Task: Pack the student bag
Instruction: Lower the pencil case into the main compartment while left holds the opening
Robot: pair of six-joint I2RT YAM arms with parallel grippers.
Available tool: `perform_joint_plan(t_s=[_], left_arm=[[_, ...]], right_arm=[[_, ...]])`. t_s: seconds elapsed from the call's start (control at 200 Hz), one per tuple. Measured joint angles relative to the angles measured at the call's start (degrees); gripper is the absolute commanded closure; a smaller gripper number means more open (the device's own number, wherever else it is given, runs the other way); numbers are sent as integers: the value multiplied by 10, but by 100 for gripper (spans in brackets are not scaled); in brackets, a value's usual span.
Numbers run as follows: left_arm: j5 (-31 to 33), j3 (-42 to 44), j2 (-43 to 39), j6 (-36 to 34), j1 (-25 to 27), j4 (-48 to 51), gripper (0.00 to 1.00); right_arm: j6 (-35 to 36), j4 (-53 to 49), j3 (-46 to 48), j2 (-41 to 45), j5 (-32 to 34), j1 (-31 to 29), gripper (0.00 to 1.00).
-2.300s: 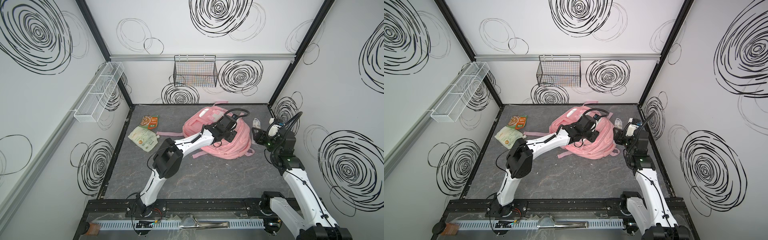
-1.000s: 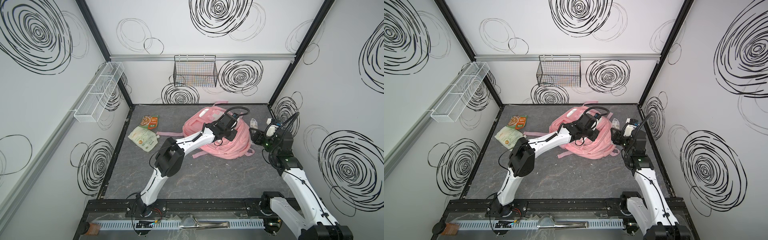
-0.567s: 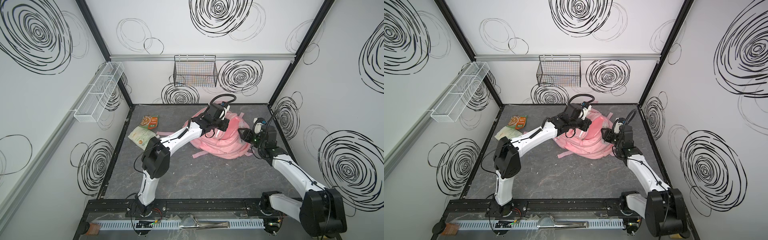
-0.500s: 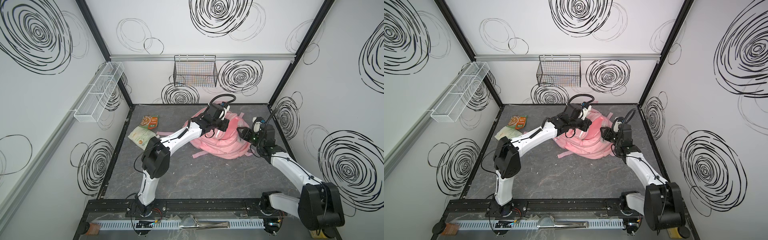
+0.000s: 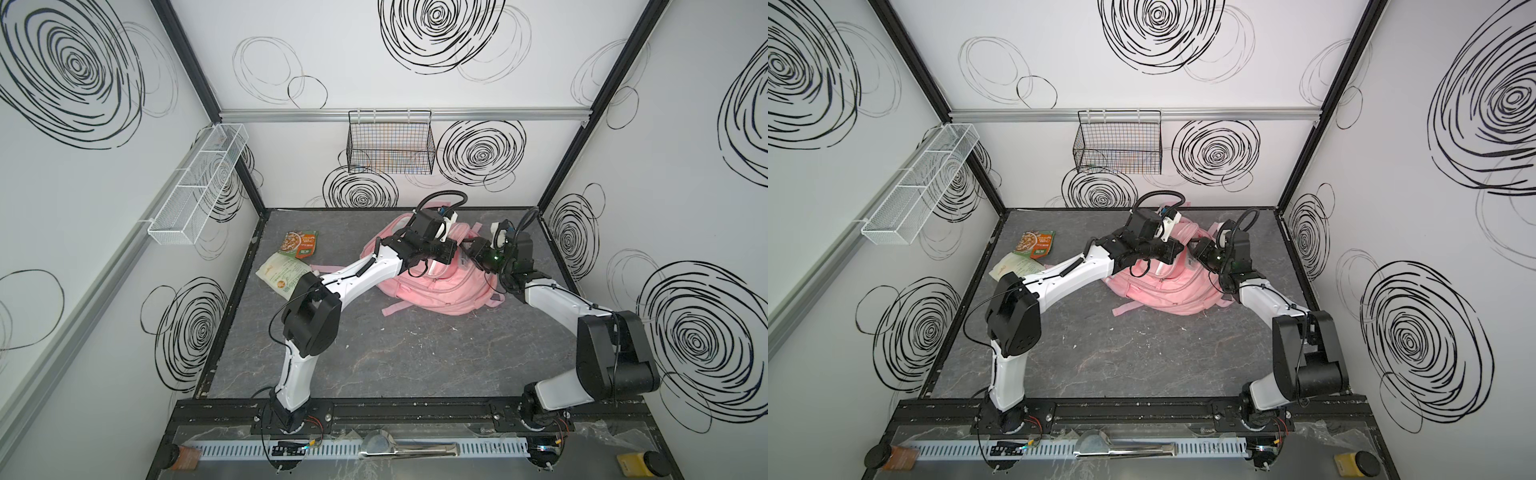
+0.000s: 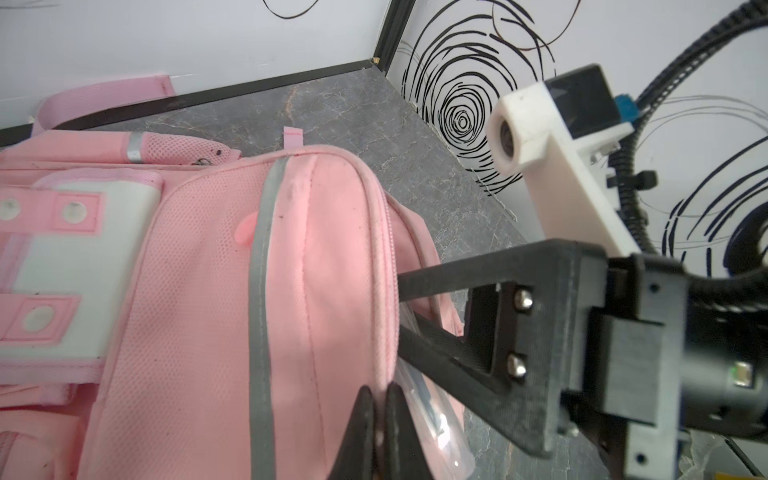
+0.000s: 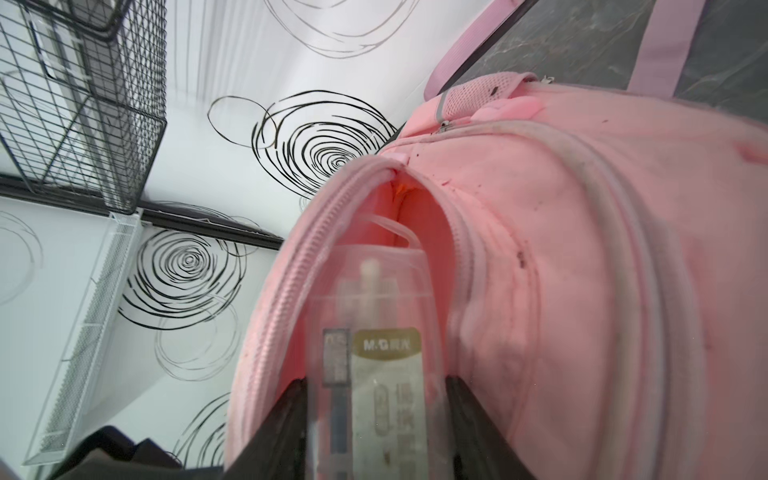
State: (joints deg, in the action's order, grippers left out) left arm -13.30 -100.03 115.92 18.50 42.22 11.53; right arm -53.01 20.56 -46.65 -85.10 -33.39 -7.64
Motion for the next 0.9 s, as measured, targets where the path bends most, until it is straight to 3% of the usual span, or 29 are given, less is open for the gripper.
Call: perform_joint_plan(t_s=[0.475, 0.655, 0.896], left_arm=[[-12, 2, -2, 10, -4, -15, 100], [-11, 2, -5, 12, -6, -18, 100], [-19, 2, -9, 9, -13, -16, 100]], right_arm=[[-124, 91, 38, 3, -36, 0, 71], [-143, 111, 37, -6, -40, -1, 59], [-126, 81, 3, -26, -58, -2, 34]])
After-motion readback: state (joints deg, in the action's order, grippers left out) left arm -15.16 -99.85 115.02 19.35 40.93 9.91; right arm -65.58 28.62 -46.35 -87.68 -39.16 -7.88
